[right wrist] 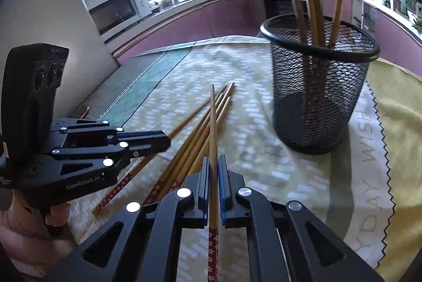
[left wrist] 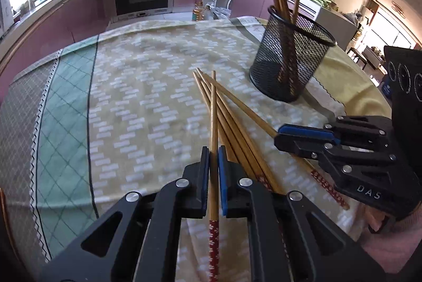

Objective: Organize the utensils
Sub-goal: 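Close the left tool on a chopstick while the right tool grasps another chopstick, then lift both chopsticks upright and carry them over the black mesh holder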

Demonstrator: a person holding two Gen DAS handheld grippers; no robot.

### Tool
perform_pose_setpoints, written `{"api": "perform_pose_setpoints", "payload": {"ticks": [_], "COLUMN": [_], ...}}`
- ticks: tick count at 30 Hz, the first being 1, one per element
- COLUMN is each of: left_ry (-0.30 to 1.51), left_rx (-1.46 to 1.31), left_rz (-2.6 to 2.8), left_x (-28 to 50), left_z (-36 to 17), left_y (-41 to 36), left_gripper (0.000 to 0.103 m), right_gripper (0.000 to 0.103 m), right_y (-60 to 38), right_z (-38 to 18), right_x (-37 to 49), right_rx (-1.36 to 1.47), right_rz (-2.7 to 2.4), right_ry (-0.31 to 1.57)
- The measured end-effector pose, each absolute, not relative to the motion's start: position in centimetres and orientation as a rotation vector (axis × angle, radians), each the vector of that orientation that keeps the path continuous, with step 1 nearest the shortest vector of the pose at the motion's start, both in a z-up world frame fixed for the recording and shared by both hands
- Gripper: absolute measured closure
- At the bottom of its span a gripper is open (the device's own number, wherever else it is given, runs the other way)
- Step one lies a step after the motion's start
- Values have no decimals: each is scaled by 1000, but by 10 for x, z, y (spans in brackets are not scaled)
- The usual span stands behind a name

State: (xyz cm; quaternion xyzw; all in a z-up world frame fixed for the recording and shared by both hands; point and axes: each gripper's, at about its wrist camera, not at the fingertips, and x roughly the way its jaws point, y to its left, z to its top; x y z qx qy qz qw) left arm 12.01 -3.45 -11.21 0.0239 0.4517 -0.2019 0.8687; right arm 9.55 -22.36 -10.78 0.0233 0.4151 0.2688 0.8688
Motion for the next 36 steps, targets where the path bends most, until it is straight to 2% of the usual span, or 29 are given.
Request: {"api": "perform_pose_setpoints", "payload": {"ticks": [12,22,36], "left_ry": [990,995,837], "left_rx": [59,23,-14], "left_rz": [-450,-453,-545], "left_x": [130,144,118], "left_z": [-121,-120,-54], "left_y": [-36,-38,-33], "left_gripper": [93,94,96], "right_gripper": [94,97,97], "right_y": [-213,-212,-249], "right_z": [-115,-115,-64], "right_x": [104,110,88], "right_rx": [-7,-16,46], "right_rz": [552,553,570], "right_ry": [913,910,746]}}
